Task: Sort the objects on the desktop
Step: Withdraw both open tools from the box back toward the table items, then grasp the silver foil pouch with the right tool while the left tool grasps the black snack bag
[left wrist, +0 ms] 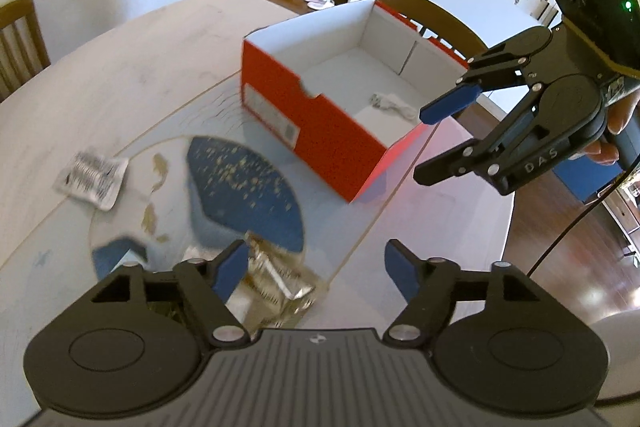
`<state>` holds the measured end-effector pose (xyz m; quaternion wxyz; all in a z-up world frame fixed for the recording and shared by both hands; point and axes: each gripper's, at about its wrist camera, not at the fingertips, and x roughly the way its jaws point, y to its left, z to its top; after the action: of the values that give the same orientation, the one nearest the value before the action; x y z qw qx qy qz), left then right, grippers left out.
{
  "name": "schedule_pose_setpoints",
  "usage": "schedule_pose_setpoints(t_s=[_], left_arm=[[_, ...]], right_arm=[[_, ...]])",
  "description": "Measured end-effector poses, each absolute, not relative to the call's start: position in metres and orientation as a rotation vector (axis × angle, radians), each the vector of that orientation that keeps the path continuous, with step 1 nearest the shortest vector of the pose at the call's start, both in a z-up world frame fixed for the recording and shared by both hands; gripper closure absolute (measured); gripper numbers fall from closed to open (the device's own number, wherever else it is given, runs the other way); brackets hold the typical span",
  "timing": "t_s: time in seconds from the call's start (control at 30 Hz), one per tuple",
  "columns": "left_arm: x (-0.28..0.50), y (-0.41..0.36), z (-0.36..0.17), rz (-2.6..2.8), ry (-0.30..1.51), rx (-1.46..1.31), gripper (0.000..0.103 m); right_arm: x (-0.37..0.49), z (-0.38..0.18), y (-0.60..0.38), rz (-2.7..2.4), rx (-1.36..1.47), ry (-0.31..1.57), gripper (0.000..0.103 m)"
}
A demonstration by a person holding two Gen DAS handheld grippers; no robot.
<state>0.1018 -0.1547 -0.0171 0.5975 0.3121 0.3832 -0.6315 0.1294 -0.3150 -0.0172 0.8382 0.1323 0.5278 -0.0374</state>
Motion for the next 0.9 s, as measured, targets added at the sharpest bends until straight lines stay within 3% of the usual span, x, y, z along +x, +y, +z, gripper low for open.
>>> schedule_pose_setpoints(t_s=[0.1,0.9], left_arm=[[0.11,-0.138,-0.019,-1.452,0.897,0.705,0.019],[0.166,-0.075,-0.071,-1.318,0.889,0.746,0.019]], right_arm=[[0.137,-0.017,-0.3,-0.084,0.292,1.11,0.036],[0.2,-0.064,-0.239,-0.144,0.387,1.148,0.036]])
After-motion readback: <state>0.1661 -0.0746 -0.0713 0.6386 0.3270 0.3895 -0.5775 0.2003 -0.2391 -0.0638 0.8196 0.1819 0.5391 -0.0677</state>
